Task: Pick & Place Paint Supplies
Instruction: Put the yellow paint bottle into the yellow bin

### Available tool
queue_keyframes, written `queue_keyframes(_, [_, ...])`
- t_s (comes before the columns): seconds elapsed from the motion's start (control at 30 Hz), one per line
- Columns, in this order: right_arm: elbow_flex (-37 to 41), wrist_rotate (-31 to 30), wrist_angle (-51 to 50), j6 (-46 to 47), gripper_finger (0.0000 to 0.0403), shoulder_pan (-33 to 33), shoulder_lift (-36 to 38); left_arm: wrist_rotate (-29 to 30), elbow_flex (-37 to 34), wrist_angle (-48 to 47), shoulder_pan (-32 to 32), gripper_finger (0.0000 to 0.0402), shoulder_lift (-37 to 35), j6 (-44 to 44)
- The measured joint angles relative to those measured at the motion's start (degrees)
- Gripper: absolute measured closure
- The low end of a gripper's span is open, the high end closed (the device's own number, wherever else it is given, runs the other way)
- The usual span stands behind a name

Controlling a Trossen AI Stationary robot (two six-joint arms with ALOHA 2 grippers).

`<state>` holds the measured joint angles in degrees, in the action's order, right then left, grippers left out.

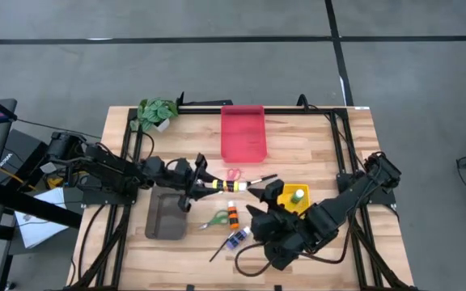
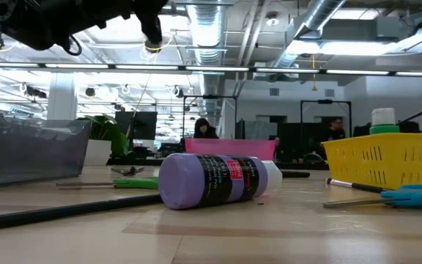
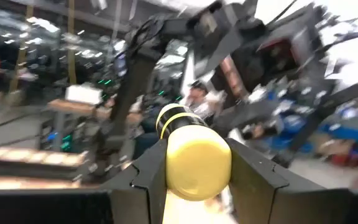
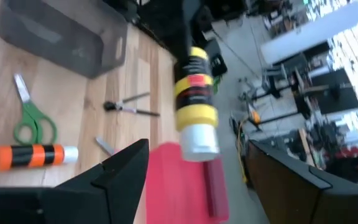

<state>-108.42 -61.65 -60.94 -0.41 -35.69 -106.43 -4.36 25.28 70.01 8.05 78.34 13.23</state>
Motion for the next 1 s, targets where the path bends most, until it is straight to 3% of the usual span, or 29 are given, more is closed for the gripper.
queue_keyframes(0.43, [0.0, 0.32, 21.13, -23.0, 0.0139, 0.18, -0.01, -6.66, 0.02, 7.12, 2.36, 0.0271, 0.01, 3.82])
queue_keyframes(0.67, [-0.02, 3.39, 27.3, -29.22, 0.0139, 0.63, -0.01, -6.67, 0.01, 10.11, 3.72, 0.0271, 0.01, 3.79])
queue_keyframes(1.0, [-0.02, 4.78, 27.57, -30.07, 0.0139, 2.51, -0.01, -8.17, 0.02, 12.43, 4.48, 0.027, 0.01, 3.79])
